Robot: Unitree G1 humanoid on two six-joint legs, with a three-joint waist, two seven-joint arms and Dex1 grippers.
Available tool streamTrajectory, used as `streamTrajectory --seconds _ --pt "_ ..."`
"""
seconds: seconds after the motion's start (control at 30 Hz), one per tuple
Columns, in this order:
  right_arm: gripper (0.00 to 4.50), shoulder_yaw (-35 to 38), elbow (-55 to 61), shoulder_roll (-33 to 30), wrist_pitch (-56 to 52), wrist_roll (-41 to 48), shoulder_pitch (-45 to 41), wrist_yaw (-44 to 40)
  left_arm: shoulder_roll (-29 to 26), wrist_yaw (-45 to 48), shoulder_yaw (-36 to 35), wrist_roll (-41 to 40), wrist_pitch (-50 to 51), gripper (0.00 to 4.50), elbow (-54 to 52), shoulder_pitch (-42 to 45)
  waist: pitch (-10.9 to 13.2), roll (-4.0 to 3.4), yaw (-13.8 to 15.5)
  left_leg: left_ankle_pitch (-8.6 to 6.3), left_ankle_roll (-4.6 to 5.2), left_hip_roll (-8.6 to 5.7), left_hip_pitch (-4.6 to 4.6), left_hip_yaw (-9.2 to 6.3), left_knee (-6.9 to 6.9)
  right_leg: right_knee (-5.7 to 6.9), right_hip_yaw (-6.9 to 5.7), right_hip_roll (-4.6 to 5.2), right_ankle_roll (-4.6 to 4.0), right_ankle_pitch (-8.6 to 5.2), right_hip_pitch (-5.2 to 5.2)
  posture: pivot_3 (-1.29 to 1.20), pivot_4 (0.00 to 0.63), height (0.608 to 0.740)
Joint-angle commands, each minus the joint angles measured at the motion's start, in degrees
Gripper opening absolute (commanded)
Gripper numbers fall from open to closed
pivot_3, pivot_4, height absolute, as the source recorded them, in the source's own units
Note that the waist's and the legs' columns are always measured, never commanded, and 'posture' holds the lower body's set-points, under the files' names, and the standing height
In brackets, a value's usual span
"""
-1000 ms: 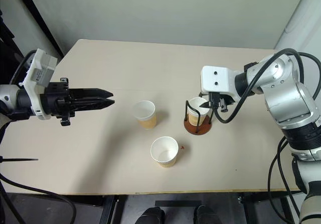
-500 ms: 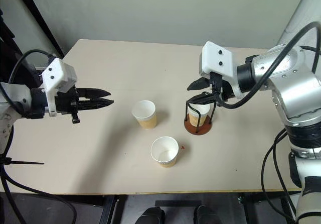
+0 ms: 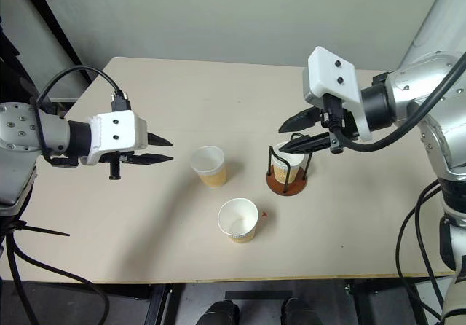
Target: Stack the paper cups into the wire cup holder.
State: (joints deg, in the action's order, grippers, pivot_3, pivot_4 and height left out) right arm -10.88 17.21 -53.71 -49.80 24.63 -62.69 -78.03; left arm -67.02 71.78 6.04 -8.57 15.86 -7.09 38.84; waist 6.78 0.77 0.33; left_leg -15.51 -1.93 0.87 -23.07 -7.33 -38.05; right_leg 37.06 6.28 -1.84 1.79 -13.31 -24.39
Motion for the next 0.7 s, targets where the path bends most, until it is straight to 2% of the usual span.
streamTrajectory --seconds 0.03,0.13,0.3,0.53,0.63,0.7 --pt "1.62 1.57 0.35 -2.41 0.15 0.65 -1.58 -0.83 -0.29 1.14 0.76 2.66 -1.17 1.36 -0.31 2.08 0.0 0.0 0.0 0.0 0.0 0.0 -0.04 0.0 0.0 0.0 0.0 0.0 0.0 0.0 -0.03 0.0 0.15 0.74" --pt "1.62 1.52 0.04 -3.46 0.16 0.67 -1.45 -1.14 -0.3 2.24 2.29 4.82 -3.04 1.36 1.42 1.75 0.0 0.0 0.0 -0.01 0.01 0.0 -0.05 0.0 0.0 0.0 0.0 0.0 0.0 0.0 -0.03 0.0 0.15 0.74" --pt "1.62 1.19 -0.37 -4.35 0.61 0.44 -1.38 -1.49 3.45 2.56 5.3 8.24 -5.64 1.36 7.72 4.33 0.0 0.0 0.18 -0.17 0.3 0.0 -0.06 -0.03 -0.05 0.07 -0.02 0.01 0.0 0.0 -0.06 0.0 0.15 0.74" --pt "1.62 0.98 -0.4 -5.11 0.81 0.26 -1.24 -2.24 6.07 7.41 7.26 8.7 -7.68 1.36 9.33 7.84 0.0 0.01 0.11 -0.14 0.25 0.0 -0.15 -0.03 -0.11 0.05 -0.04 0.02 0.01 0.01 -0.09 0.0 0.15 0.74" --pt "1.65 0.98 -0.49 -5.68 0.82 0.1 -1.11 -2.65 6.15 7.62 7.46 10.29 -8.59 1.91 10.23 9.66 0.0 0.0 0.09 -0.06 0.11 0.0 -0.17 -0.02 -0.11 0.01 -0.04 0.02 0.02 0.01 -0.1 0.0 0.15 0.74" --pt "1.65 0.95 -0.64 -6.02 0.86 0.04 -1.13 -2.9 5.91 7.83 7.66 11.38 -9.32 2.54 10.26 10.13 0.0 0.0 0.09 -0.03 0.06 0.0 -0.17 -0.02 -0.1 0.0 -0.04 0.02 0.02 0.01 -0.1 0.0 0.15 0.74"
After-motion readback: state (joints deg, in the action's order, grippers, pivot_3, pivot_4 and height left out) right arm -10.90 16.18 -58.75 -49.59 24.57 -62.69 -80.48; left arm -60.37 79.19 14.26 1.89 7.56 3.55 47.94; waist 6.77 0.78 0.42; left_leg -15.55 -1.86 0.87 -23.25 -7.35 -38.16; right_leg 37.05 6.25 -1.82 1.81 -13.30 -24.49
